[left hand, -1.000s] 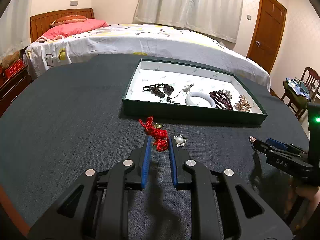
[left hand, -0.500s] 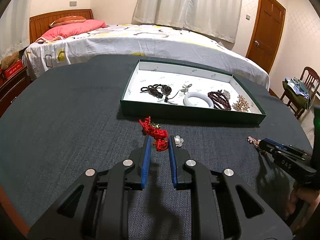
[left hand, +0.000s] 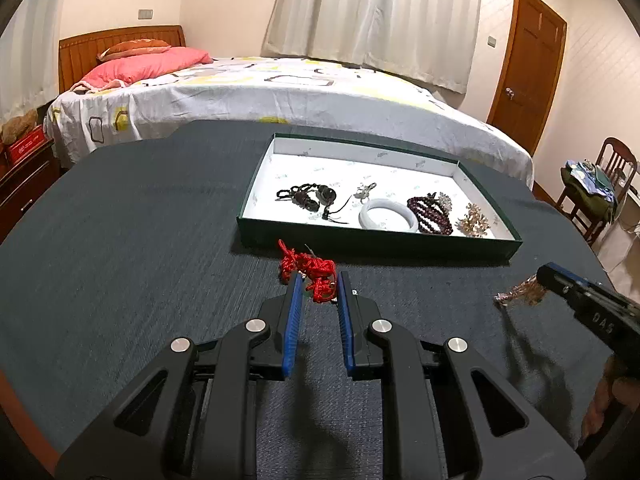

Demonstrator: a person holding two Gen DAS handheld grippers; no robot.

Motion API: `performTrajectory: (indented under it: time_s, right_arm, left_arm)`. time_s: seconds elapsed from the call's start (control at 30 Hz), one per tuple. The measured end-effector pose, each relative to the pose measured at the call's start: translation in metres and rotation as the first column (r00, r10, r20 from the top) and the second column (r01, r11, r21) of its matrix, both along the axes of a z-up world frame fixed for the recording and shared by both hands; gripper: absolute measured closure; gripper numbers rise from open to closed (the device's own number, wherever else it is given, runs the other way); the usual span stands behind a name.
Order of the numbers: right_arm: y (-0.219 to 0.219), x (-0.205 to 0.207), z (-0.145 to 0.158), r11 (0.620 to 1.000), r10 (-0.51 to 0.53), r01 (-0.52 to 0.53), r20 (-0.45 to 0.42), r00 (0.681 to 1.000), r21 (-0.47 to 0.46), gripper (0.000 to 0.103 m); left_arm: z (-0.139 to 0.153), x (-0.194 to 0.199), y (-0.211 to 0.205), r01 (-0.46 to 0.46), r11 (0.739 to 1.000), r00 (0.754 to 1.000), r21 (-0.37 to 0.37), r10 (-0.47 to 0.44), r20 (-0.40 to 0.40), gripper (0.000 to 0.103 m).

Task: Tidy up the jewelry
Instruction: 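Grasp the gold chain bracelet with the right gripper while the left holds the tassel, then carry the tassel and gold chain into the box and open both grippers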

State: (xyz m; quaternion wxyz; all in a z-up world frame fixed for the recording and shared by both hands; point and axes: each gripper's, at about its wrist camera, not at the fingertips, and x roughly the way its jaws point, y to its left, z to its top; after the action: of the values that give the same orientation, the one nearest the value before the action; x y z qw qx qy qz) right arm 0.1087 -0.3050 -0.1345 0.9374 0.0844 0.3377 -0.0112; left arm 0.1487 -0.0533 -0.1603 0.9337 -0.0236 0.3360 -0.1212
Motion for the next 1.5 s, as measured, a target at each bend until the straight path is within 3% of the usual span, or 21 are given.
performTrajectory:
  time_s: [0.63,1.07,1.3,1.5]
  right_arm:
    - [0.001,0.004,0.072,0.999,0.033,-0.036,0.179,0.983,0.01,0.094]
    - [-0.008,0.059,0.11,0.999,0.042,-0.043,0.293,0.955,-0.003,0.094]
    - [-0.018,0.101,0.108,1.0,0.028,-0.023,0.33,0.944,-0.021,0.094]
    - [-0.028,0.142,0.077,1.0,0.022,-0.018,0.301,0.953,-0.017,0.094]
  left_arm:
    - [0.046,0.011,-0.017,0.055,0.998,0.994,-0.043,-0.051,0.094,0.085]
    - [0.082,0.076,-0.061,0.134,0.988,0.976,-0.079,-0.117,0.183,0.085]
    - [0.079,0.126,-0.094,0.156,0.985,0.97,-0.07,-0.139,0.199,0.085]
    - [0.055,0.171,-0.117,0.158,0.986,0.978,-0.056,-0.148,0.147,0.085]
